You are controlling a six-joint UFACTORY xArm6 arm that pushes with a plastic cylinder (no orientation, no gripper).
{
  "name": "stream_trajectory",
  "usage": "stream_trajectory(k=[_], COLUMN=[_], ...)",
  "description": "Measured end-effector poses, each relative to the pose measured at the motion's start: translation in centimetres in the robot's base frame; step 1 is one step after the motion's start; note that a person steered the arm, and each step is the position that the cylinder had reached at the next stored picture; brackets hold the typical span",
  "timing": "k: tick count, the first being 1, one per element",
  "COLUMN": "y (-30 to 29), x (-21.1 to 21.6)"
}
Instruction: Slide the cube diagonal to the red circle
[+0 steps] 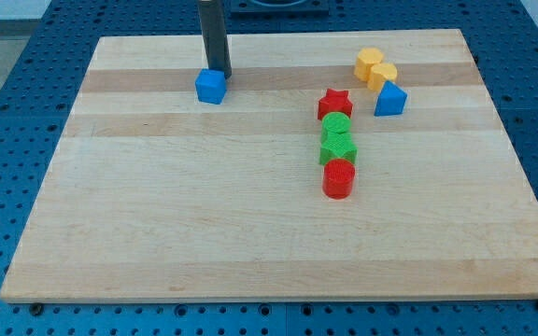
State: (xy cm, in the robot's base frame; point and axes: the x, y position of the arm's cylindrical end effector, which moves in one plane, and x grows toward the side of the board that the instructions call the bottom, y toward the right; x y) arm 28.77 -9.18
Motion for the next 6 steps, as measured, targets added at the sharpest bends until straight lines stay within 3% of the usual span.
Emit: stream_trajectory(k=[2,6], y=[-0.2,-4.4], x=[0.1,6.9])
